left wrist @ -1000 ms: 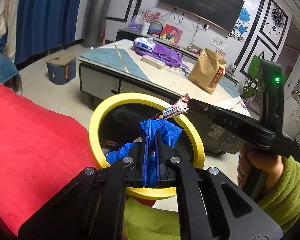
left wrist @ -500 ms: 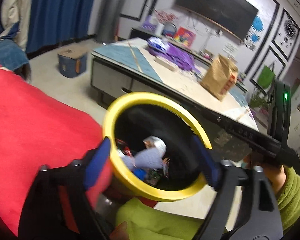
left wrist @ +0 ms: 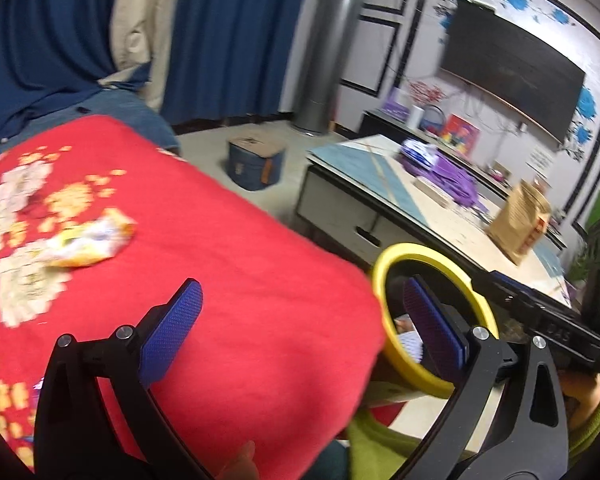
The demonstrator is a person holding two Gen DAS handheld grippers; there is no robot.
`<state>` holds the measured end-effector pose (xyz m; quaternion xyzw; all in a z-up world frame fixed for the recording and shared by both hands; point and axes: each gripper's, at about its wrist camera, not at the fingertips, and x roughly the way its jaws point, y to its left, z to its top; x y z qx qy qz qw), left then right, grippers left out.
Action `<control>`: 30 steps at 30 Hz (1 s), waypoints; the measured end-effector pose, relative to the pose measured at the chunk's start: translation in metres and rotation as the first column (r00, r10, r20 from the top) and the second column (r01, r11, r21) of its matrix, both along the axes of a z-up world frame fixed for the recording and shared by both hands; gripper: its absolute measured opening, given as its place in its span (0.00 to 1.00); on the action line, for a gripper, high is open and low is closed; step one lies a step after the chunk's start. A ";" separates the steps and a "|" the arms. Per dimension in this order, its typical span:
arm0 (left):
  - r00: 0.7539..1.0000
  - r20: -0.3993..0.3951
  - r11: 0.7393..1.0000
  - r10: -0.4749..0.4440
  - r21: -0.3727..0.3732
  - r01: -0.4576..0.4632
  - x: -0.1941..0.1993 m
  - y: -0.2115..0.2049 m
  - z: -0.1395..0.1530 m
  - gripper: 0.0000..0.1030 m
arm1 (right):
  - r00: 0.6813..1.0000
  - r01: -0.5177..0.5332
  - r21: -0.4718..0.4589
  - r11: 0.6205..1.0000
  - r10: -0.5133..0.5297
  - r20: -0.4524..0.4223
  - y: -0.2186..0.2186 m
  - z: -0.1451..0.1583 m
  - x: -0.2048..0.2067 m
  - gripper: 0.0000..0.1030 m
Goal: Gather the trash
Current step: 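Move both tools back over the yellow wrapper and purple candy wrapper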
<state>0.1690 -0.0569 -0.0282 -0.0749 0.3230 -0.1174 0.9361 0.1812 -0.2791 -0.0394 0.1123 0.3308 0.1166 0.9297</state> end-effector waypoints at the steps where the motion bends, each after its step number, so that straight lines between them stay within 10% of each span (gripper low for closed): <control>1: 1.000 0.005 1.000 0.014 0.001 -0.014 -0.003 0.005 0.002 0.90 | 1.000 -0.016 0.000 1.000 0.016 0.005 0.007 0.003 0.000 0.69; 15: 0.975 0.083 0.979 0.205 -0.002 -0.205 -0.042 0.085 0.024 0.90 | 0.978 -0.207 0.006 0.978 0.207 0.034 0.108 0.028 0.009 0.74; 30: 0.978 -0.074 0.981 0.193 0.020 -0.192 -0.072 0.139 -0.014 0.90 | 0.938 -0.347 0.012 0.938 0.347 -0.016 0.202 0.023 0.065 0.75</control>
